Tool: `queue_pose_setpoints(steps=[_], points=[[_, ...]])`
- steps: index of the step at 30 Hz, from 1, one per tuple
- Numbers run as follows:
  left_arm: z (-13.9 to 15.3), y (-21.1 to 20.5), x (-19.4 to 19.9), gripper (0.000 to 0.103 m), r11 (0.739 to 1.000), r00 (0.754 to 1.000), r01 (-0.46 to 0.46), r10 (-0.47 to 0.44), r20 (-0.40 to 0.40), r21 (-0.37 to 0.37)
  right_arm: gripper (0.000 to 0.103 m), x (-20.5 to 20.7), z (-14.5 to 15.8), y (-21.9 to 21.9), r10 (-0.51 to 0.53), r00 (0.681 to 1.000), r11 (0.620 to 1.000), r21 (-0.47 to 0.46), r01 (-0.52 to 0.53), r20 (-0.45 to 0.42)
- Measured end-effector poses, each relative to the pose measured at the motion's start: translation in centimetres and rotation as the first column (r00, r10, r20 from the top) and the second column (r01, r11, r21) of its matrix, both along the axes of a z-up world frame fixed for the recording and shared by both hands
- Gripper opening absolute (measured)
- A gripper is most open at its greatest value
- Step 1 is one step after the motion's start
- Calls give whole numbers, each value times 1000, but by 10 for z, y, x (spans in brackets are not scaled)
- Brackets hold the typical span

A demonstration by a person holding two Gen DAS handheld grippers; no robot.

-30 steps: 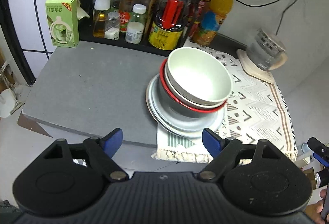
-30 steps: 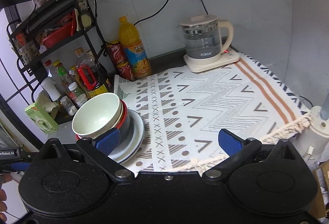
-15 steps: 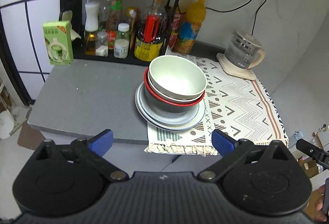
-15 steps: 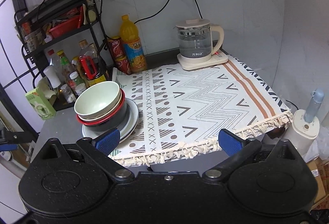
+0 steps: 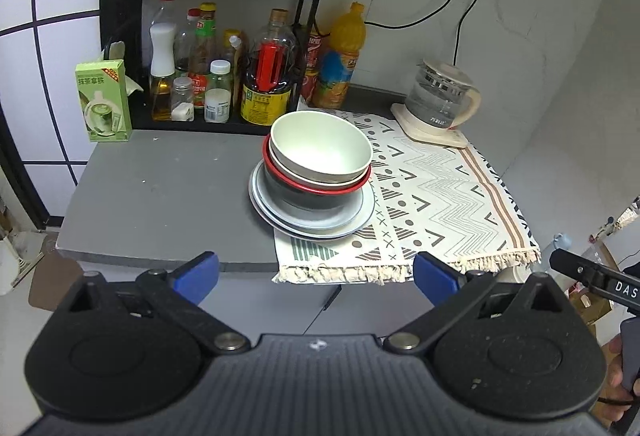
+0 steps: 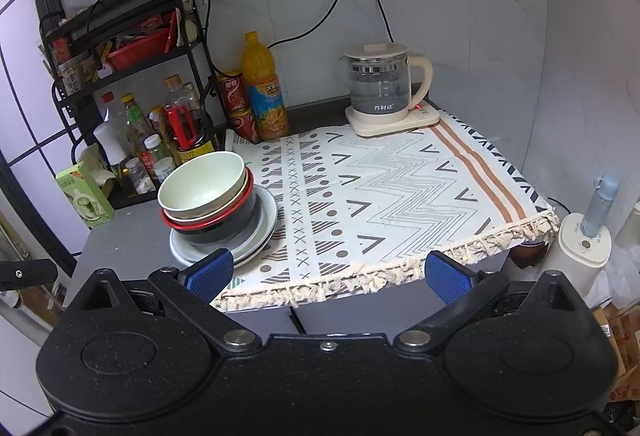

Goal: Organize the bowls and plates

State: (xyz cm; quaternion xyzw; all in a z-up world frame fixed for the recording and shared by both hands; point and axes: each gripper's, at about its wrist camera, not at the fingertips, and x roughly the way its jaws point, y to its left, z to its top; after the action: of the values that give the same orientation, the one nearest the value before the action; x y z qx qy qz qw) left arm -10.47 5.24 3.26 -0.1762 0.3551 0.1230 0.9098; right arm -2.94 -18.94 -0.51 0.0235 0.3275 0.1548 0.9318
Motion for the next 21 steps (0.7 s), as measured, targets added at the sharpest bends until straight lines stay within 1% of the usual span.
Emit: queue_pose_setpoints(steps=[3, 6, 11, 21], points=[[1, 0, -5, 102, 1000, 1000, -11, 11, 1, -4, 103, -4, 1, 2, 9, 1000, 1000, -7, -9, 5], [3, -3, -9, 102, 1000, 1000, -2, 1, 14, 3, 103, -11, 6, 3, 25, 999, 1000, -5, -25, 31], [2, -5, -13, 102, 1000, 1000, -18, 18, 4, 24, 103, -15, 5, 8, 51, 998, 999, -18, -50, 26], [1, -7, -15, 102, 1000, 1000, -16, 15, 9, 25, 103, -21, 8, 6, 72, 997, 997, -23, -71, 38]])
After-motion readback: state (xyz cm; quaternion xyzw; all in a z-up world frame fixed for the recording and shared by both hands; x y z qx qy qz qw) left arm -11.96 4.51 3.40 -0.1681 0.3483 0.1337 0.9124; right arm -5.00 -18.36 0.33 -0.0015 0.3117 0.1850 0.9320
